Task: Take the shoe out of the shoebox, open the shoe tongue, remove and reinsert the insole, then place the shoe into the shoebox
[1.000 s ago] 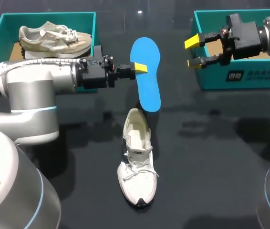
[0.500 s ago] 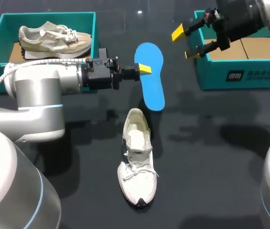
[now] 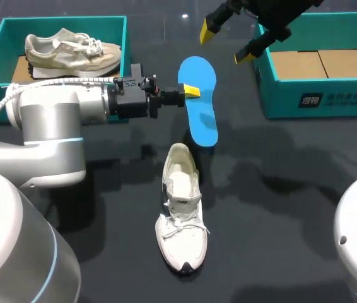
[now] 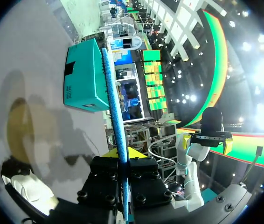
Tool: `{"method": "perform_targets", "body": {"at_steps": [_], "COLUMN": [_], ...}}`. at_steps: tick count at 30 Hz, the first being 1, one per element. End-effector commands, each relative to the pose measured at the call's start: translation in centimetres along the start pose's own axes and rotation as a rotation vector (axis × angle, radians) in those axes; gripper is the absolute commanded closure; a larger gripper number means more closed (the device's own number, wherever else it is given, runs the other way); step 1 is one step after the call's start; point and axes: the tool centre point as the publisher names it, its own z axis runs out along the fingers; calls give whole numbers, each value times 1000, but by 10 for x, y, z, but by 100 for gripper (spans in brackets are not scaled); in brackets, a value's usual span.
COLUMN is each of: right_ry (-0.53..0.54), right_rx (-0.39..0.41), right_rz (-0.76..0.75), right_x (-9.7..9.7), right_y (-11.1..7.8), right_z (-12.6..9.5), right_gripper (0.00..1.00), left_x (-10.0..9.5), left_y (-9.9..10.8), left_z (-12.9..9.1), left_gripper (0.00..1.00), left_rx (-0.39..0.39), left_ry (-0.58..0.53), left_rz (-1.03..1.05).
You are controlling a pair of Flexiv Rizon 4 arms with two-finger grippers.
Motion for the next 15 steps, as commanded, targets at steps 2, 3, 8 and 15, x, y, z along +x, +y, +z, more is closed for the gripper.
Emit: {"method": "perform_targets", "body": {"at_steps": [2,3,8,15], "right_ry": [-437,-469,-593,-674], "right_rx": [0,-1,12,40], "right_rz": [7,10,11,7], "right_x": [16,19,32,39], "right_y": [-1,-1,-2,-7], "right_z": [5,6,12,17], "right_gripper": [0,0,0,0], "left_x": [-1,-1,-1,-1], "left_y": [0,0,0,0], "left_z": [1,1,1,1], "left_gripper": [100,100,100,100], "left_rx": [2,2,2,2], "left_ry": [0,0,0,0], "left_rz": [0,0,0,0]}}
